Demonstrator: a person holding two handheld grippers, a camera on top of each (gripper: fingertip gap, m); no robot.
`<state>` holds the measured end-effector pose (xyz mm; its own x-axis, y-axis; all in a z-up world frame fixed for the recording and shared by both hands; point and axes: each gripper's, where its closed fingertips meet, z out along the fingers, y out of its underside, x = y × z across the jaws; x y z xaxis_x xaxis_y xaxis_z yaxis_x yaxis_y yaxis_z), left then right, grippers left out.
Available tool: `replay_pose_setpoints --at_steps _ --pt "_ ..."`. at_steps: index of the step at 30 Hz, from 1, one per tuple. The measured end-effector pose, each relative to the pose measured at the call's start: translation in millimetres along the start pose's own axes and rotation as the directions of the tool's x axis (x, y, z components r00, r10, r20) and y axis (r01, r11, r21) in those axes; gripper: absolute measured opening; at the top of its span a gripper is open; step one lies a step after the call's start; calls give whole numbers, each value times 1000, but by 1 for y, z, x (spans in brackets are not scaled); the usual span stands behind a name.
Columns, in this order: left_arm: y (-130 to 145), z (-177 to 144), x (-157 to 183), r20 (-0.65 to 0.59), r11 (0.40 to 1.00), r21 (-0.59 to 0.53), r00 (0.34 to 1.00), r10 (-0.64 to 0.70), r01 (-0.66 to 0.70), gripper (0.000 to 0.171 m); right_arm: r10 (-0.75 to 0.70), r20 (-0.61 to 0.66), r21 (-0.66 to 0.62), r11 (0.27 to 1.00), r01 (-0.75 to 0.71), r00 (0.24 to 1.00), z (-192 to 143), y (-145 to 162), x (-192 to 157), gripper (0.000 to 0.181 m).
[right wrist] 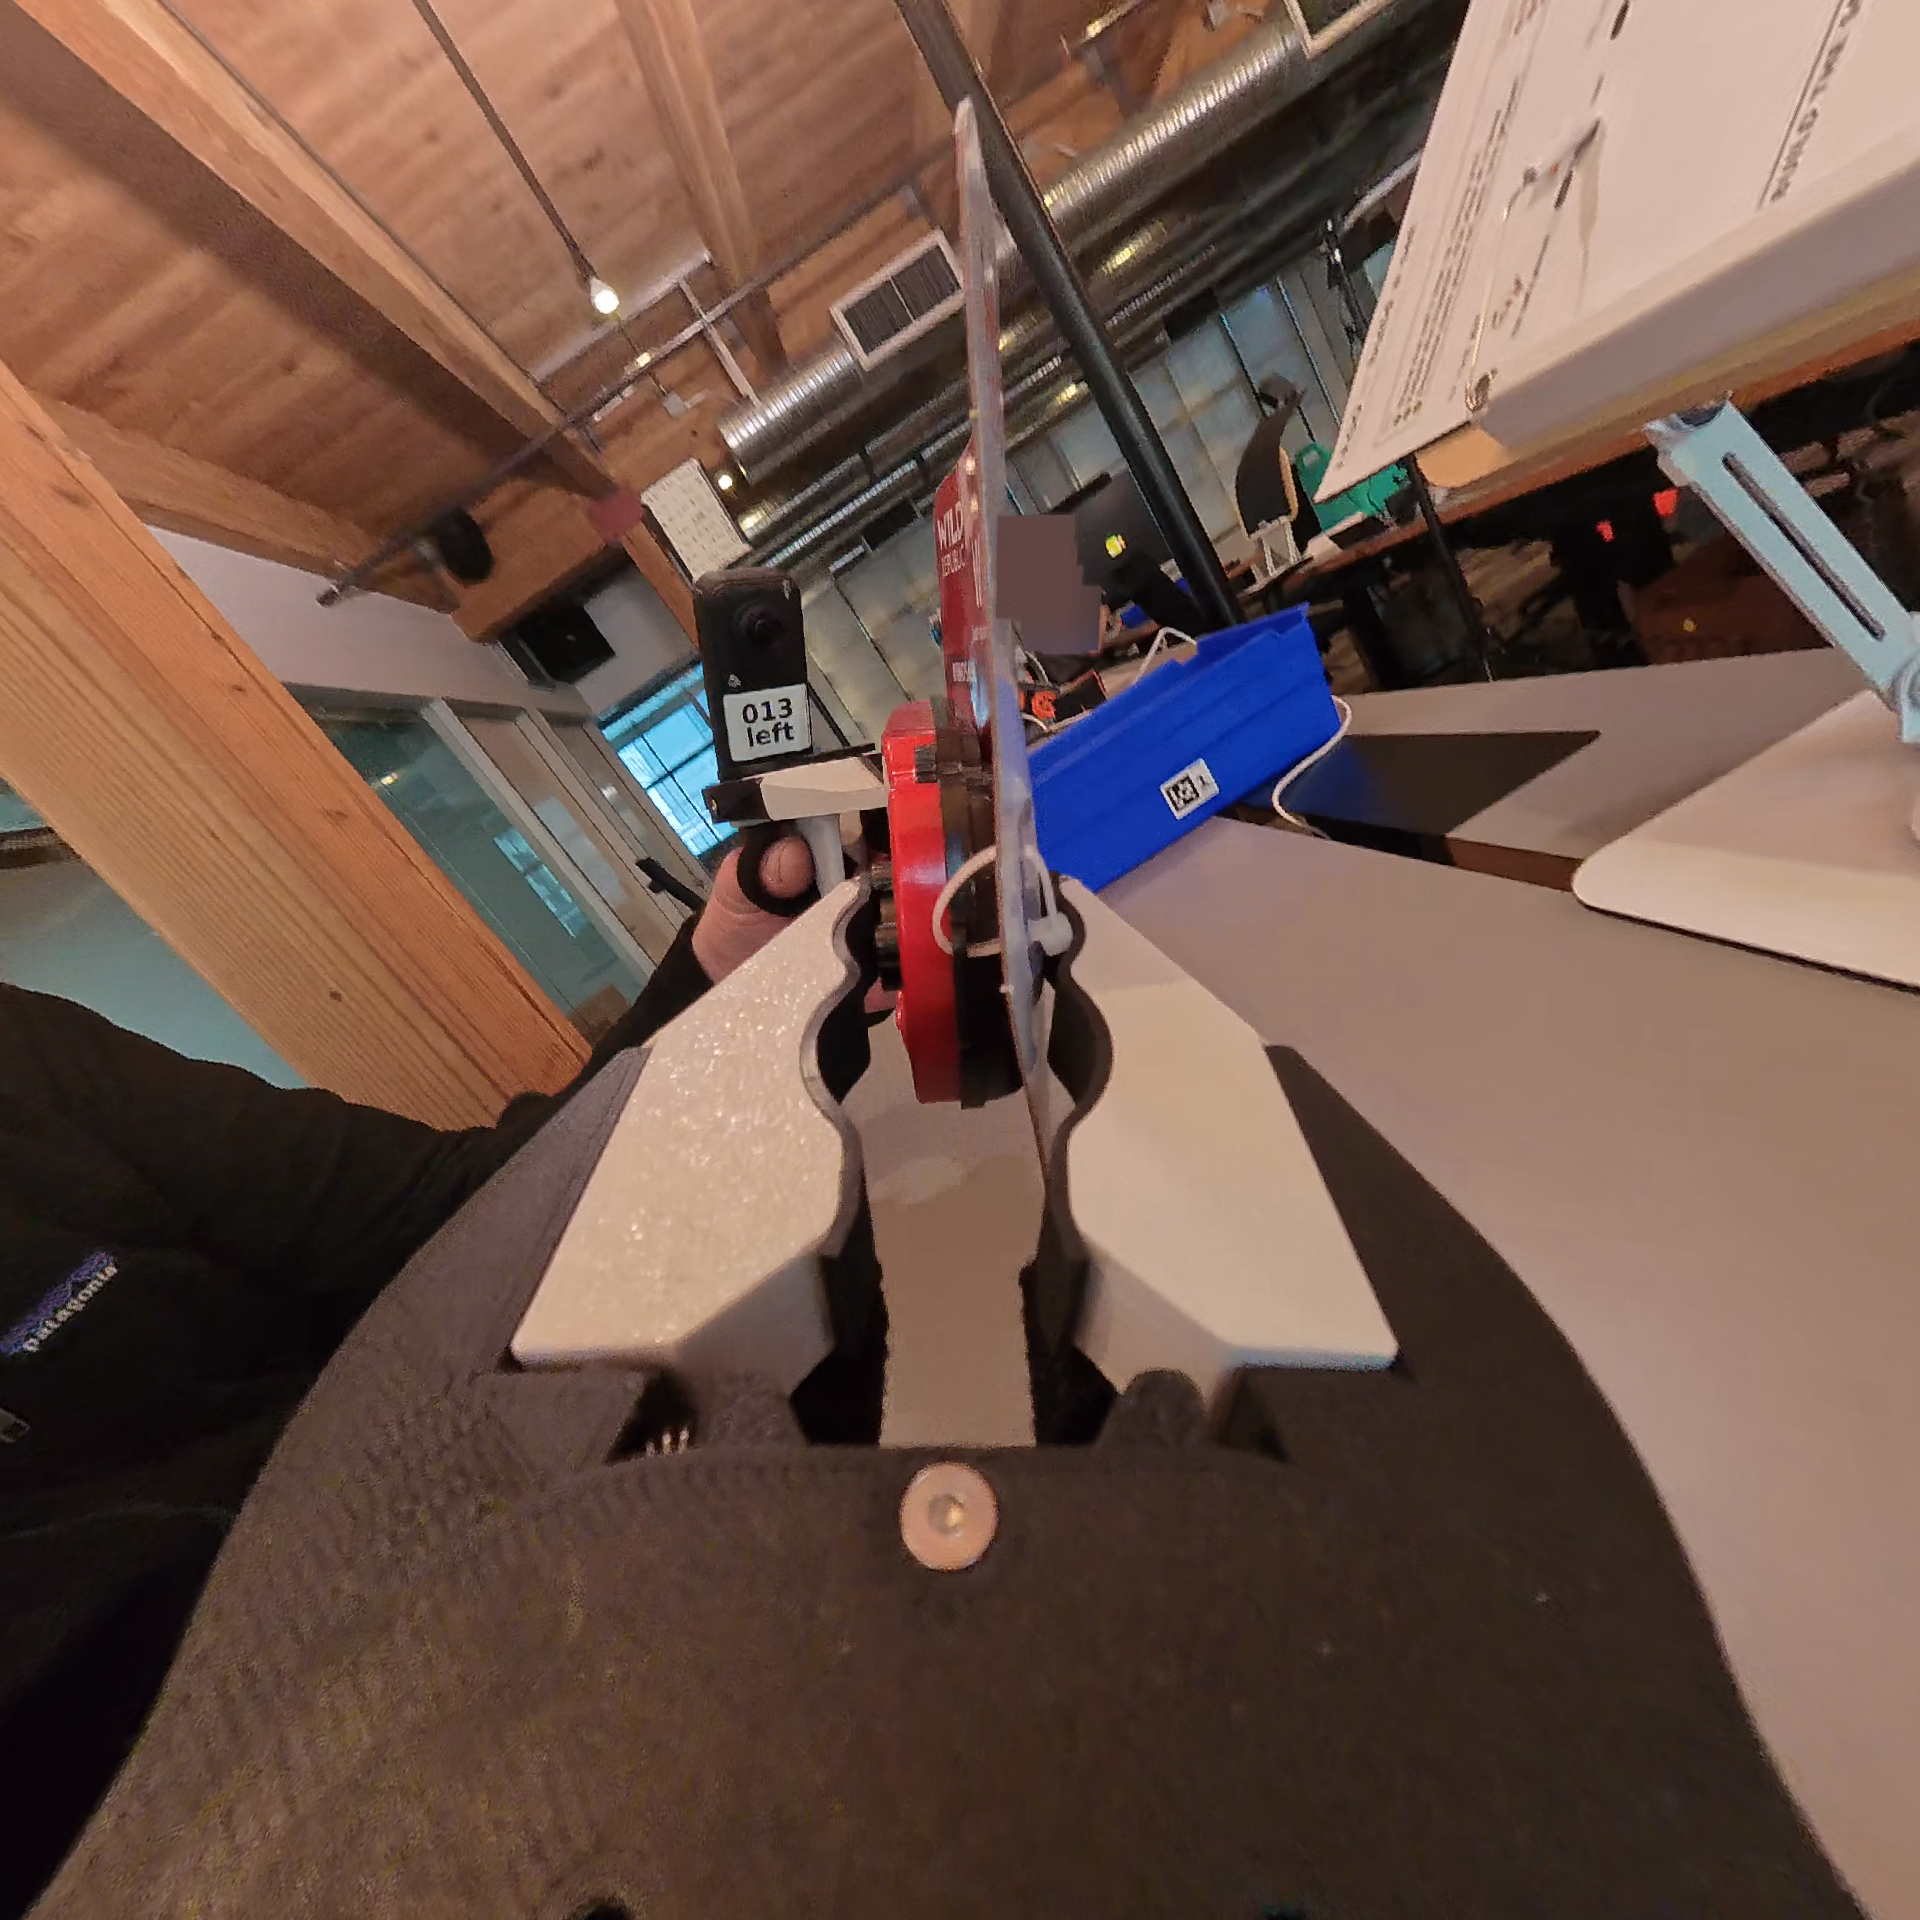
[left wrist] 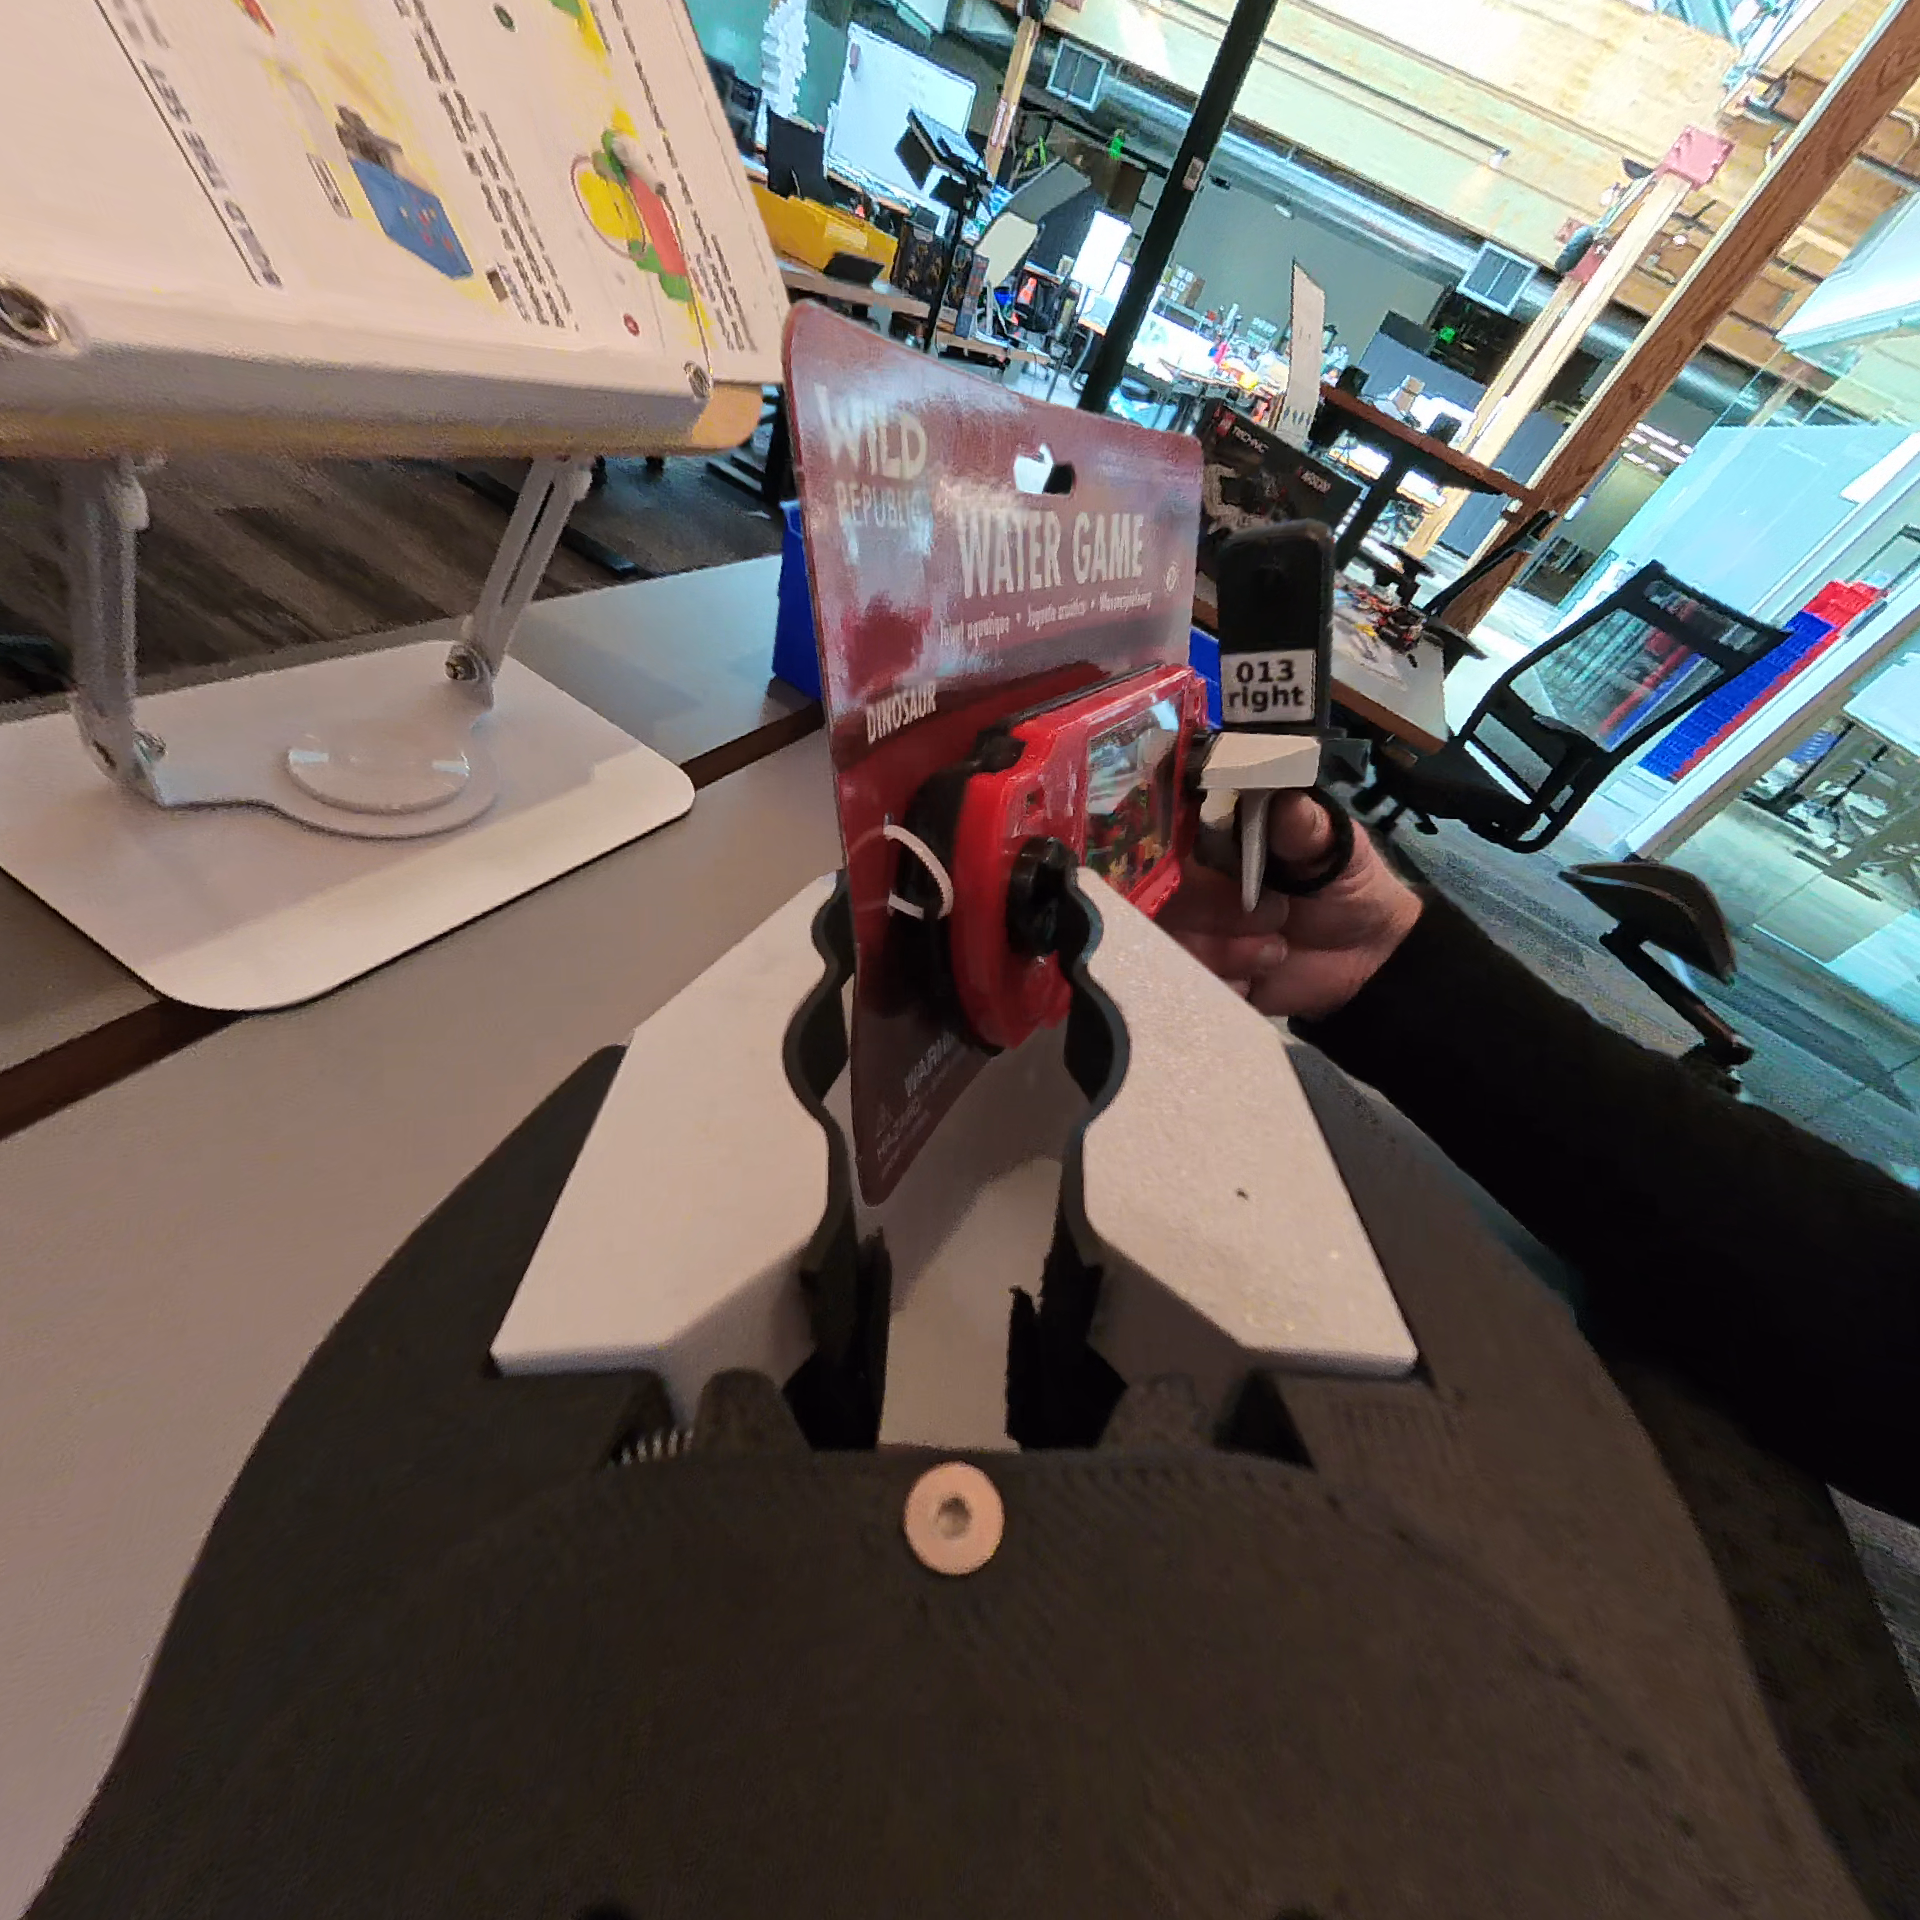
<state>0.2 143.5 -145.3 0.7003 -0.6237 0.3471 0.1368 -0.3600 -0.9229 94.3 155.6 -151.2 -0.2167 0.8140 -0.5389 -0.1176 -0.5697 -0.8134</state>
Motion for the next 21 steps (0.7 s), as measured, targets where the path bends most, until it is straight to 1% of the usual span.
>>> replay_pose_setpoints --at_steps 3,4,7,10,14,16,19,21 --pt "-17 -8 7 32 998 27 998 48 -49 38 6 45 70 998 -9 999 7 -5 -6 28" --pt "-22 -10 9 39 998 36 998 56 -58 41 0 55 89 996 -5 998 9 -6 -7 28" --pt "-31 -16 13 77 994 51 992 96 -100 40 -19 80 139 990 7 997 16 -9 -13 28" --pt "-38 -21 15 89 991 68 990 111 -117 39 -29 75 131 991 19 997 20 -9 -15 29" --pt "-39 -20 12 83 990 98 992 98 -106 35 -51 2 86 995 50 999 22 -5 -9 34" --pt "-40 -19 12 88 987 112 990 106 -116 35 -60 -20 83 995 62 998 22 -6 -7 34" --pt "-40 -18 10 73 988 131 995 72 -81 35 -73 -30 91 993 76 997 21 -10 -9 34" --pt "-38 -18 6 45 988 153 999 23 -29 35 -73 -18 99 992 75 997 21 -11 -11 33"
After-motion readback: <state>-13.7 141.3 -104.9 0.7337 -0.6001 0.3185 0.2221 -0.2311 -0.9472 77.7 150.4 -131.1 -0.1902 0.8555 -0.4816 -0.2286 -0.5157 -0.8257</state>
